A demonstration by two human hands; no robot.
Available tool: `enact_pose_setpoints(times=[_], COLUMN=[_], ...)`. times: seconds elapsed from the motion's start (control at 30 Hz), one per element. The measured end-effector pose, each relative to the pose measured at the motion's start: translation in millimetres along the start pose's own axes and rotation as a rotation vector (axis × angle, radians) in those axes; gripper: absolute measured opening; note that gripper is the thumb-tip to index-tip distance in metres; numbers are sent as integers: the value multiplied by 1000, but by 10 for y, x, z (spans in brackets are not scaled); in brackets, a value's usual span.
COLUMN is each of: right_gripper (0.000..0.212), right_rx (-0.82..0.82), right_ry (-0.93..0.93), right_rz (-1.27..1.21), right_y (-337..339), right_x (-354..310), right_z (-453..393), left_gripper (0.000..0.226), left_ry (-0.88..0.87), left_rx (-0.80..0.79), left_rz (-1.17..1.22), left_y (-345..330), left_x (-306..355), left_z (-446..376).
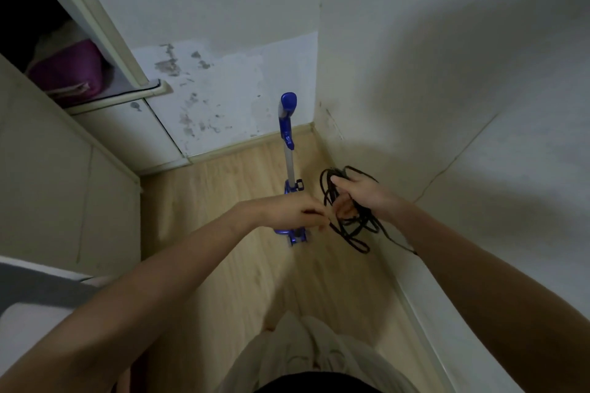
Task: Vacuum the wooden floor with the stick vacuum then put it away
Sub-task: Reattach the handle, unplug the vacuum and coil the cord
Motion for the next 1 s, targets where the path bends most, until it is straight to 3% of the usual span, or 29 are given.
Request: enact_pose_setpoints(times=[0.1,0.2,0.37,0.47,0.57,0.67,0.8,1.0], right_gripper=[36,45,34,39,40,31,29,24], right_rx=[-136,-244,-307,-312,-325,-273,-262,-300], right_ry=[0,-28,56,109,122,48,-10,-5], right_rz=[-21,15,-34,-112,-170,-162,-76,-113], right_y=[-28,-76,-159,-161,-153,-110,-120,-133], right_x=[30,32,-29,-103,-160,-162,-180,-229], right_z=[55,99,94,100,91,46,5,-137], left_gripper=[26,26,22,25,15,11,13,14], left_ry=[14,79,142,161,141,99,47,158], left_rx=[156,211,403,557,668,628,388,332], left_rz=[93,81,89,-17,-107,-125,-280,-413], left_y=[103,132,91,25,16,80,151,267], left_x=[-112,-263,-425,-513,-550,-539,-435,-630], left_z=[16,22,19,6,-44,-107,-245,-399])
Point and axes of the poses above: each hand's wrist, its own z-axis away from the middle knuckle, its own y-axis out of the back of the hand, x = y × z, the point moved 2 cm from there along -z, towards the middle knuckle, and after that the axes turned 14 degrees about -y, right-handed, at the moved point
